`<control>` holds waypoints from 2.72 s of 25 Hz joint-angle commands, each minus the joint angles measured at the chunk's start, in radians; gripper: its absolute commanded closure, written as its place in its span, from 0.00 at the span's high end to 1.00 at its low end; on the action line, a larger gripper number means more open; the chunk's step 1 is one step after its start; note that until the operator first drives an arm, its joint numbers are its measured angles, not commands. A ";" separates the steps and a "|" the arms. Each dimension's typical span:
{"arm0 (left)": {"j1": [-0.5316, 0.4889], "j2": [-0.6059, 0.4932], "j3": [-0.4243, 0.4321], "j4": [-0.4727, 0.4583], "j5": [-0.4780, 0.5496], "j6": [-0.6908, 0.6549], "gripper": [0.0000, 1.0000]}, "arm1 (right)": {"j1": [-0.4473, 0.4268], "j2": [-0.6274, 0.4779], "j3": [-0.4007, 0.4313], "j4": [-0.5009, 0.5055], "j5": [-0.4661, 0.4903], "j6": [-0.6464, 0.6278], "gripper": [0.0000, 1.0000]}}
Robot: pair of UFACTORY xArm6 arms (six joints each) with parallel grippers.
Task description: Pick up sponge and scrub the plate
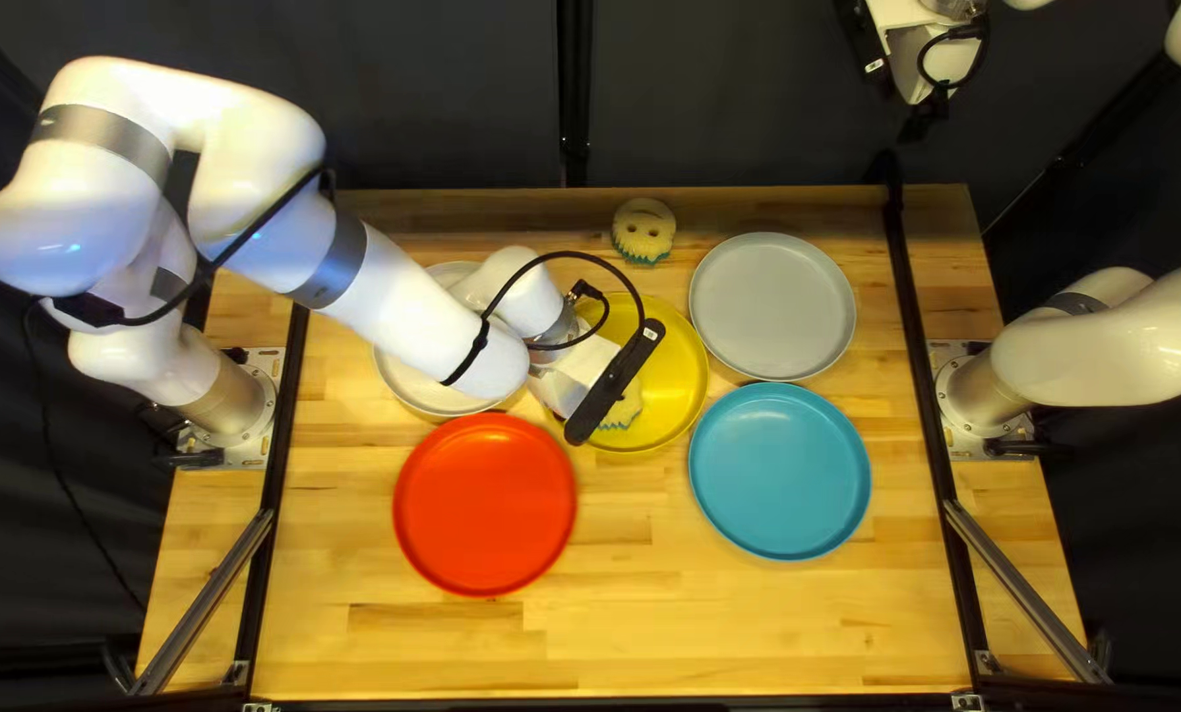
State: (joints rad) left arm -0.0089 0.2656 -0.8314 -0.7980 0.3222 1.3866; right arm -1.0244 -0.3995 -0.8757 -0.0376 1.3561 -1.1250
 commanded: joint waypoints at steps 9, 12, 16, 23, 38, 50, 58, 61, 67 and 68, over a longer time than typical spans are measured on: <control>0.146 0.051 -0.075 0.078 0.094 0.023 0.00 | 0.000 0.000 0.000 0.000 0.000 0.000 1.00; 0.143 0.050 -0.079 0.092 0.098 0.006 0.00 | 0.000 0.000 0.000 0.000 0.000 0.000 1.00; 0.106 0.057 -0.079 0.086 0.083 -0.012 0.00 | 0.000 0.000 0.000 0.000 0.000 0.000 1.00; 0.025 0.055 -0.073 0.112 0.054 -0.084 0.00 | 0.000 0.000 0.000 0.000 0.000 0.000 1.00; 0.094 0.055 -0.086 0.152 0.122 -0.055 0.00 | 0.000 0.000 0.000 0.000 0.000 0.000 1.00; 0.180 0.103 -0.177 0.203 0.190 -0.053 0.00 | 0.000 0.000 0.000 0.000 0.000 0.000 1.00; 0.067 0.045 -0.116 0.235 0.137 -0.160 0.00 | 0.000 0.000 0.000 0.000 0.000 0.000 1.00; 0.023 0.019 -0.083 0.245 0.117 -0.200 0.00 | 0.000 0.000 0.000 0.000 0.000 0.000 1.00; -0.011 0.005 -0.054 0.249 0.097 -0.223 0.00 | 0.000 0.000 0.000 0.000 0.000 0.000 1.00; -0.010 0.008 -0.056 0.246 0.096 -0.217 0.00 | 0.000 0.000 0.000 0.000 0.000 0.000 1.00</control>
State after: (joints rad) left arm -0.0172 0.2690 -0.8883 -0.5460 0.4232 1.1630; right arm -1.0244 -0.3995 -0.8757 -0.0376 1.3561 -1.1250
